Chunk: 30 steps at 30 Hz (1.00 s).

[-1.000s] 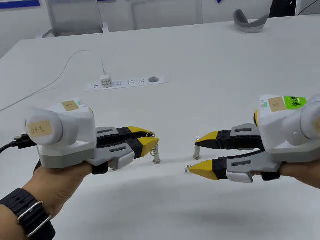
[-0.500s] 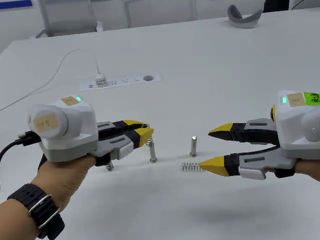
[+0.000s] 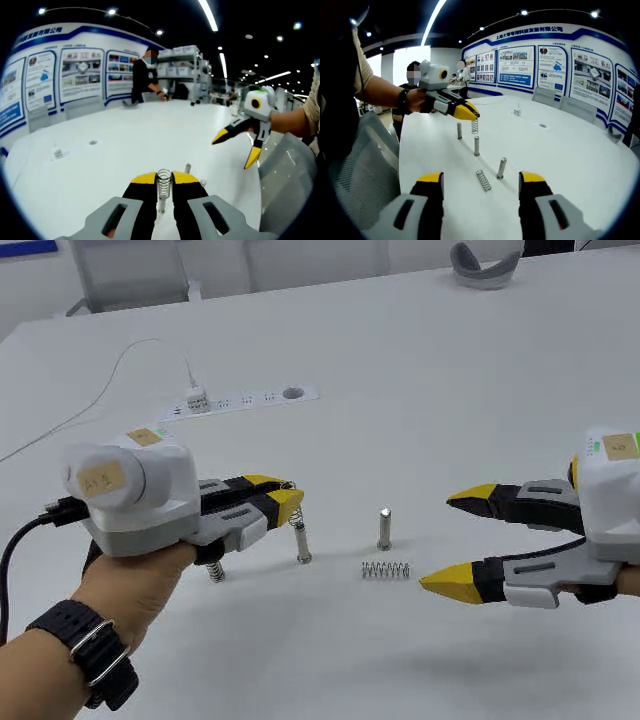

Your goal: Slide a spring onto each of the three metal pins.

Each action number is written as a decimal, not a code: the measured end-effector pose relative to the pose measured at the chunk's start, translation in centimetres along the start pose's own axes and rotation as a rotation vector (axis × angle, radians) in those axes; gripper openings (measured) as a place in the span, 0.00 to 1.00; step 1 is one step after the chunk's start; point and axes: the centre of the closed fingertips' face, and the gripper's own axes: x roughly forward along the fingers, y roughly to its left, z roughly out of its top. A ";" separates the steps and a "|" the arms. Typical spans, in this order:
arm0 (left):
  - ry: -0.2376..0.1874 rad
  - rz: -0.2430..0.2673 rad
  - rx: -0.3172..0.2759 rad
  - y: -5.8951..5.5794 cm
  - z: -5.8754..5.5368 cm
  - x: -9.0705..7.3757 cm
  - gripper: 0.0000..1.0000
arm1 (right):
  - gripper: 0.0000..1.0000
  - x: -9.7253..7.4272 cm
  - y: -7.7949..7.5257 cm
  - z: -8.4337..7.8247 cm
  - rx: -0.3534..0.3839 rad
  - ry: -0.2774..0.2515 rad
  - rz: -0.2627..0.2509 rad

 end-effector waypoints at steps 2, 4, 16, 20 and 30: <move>0.003 0.002 0.000 0.0 -0.1 0.1 0.10 | 0.64 -0.1 -0.1 -0.4 0.003 0.006 -0.004; 0.005 0.004 -0.004 0.1 -0.2 0.2 0.10 | 0.66 -0.2 -0.3 -0.6 0.011 0.009 -0.009; 0.024 0.008 -0.008 0.2 -0.7 0.8 0.10 | 0.68 -0.8 -0.6 -1.2 0.032 0.010 -0.026; 0.029 0.010 -0.009 0.3 -0.9 0.8 0.10 | 0.68 -0.8 -0.6 -1.1 0.033 0.009 -0.025; 0.032 0.010 -0.013 0.4 -1.1 0.8 0.10 | 0.68 -0.7 -0.4 -1.0 0.036 0.009 -0.019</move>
